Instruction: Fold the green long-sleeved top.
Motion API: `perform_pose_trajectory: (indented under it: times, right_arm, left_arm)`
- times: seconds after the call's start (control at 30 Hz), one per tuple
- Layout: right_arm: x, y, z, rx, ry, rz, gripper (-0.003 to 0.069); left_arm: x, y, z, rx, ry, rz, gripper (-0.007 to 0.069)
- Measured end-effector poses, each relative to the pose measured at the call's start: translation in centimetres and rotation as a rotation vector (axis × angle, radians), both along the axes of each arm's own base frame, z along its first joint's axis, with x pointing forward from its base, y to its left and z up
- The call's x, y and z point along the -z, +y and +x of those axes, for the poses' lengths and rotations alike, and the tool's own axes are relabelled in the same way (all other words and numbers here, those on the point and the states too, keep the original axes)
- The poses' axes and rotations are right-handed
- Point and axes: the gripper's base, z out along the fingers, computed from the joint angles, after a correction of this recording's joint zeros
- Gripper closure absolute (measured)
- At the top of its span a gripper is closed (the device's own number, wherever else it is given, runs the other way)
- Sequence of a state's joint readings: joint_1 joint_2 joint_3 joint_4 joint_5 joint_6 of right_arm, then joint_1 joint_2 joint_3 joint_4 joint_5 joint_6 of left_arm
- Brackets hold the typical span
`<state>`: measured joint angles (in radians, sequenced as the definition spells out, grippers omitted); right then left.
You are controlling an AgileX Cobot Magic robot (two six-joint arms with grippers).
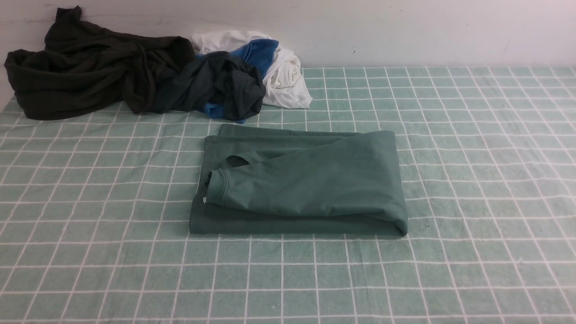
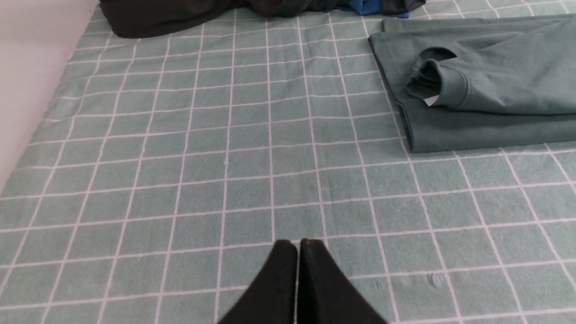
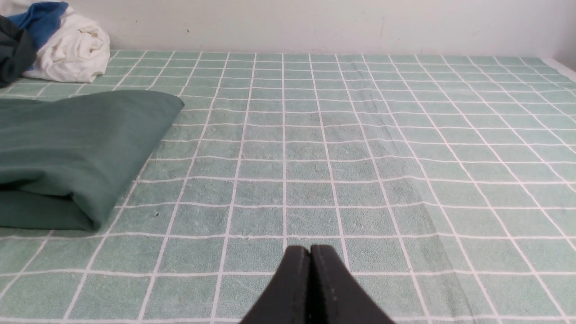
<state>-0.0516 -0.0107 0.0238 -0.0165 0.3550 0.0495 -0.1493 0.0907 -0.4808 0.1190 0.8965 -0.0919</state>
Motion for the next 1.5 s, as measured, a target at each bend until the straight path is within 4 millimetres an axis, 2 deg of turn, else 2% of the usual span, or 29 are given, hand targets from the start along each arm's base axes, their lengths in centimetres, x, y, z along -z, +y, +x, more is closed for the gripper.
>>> perform_pose_trajectory:
  times: [0.17,0.33,0.5,0.57,0.7,0.83,1.5]
  right_arm:
    - [0.0,0.0,0.0,0.000,0.000,0.000,0.0673]
    - [0.0,0.0,0.0,0.000,0.000,0.000,0.0673]
    - [0.0,0.0,0.0,0.000,0.000,0.000,0.0673]
    - [0.0,0.0,0.0,0.000,0.000,0.000,0.0673]
    - [0.0,0.0,0.0,0.000,0.001,-0.001,0.0673]
    - [0.0,0.0,0.0,0.000,0.001,-0.001,0.0673]
    - [0.0,0.0,0.0,0.000,0.001,-0.001,0.0673]
  left_arm:
    - [0.7,-0.4,1.3,0.024,-0.163,-0.010,0.0628]
    - [4.8,-0.6,3.5,-0.017,-0.319,0.013,0.0628]
    - [9.0,-0.5,3.7,-0.058,-0.304,-0.008,0.0628]
    - [9.9,-0.5,3.7,-0.061,-0.275,-0.007,0.0628]
    - [10.8,-0.5,3.6,-0.064,-0.186,-0.007,0.0628]
    - [10.9,-0.5,3.5,-0.065,-0.156,-0.012,0.0628]
    - [10.9,-0.5,3.5,-0.065,-0.155,-0.014,0.0627]
